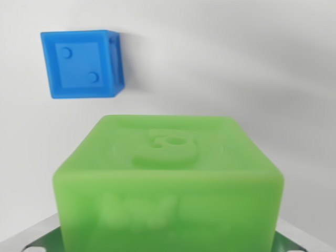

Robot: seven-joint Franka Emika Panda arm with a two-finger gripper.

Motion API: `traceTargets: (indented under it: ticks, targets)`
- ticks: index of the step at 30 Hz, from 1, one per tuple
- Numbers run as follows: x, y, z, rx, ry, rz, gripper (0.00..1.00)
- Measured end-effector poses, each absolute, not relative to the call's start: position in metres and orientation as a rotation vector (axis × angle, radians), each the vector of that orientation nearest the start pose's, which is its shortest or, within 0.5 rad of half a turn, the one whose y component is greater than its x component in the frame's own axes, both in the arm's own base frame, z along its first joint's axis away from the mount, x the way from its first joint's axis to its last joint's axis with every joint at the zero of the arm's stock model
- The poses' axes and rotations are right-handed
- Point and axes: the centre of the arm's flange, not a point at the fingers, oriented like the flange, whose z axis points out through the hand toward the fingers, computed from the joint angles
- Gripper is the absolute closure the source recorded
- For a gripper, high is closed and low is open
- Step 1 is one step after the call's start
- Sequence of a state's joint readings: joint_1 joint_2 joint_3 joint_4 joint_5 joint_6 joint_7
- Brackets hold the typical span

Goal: Stack cube

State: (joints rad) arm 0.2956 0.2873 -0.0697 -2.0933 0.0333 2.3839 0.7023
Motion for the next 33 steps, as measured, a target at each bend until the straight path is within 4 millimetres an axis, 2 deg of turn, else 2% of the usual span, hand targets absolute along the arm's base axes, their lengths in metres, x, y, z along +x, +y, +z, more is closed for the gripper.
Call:
traceTargets:
  ticks: [33]
  targets:
    - [0.579,0.191,0.295,-3.045,0.758,-0.003,1.00]
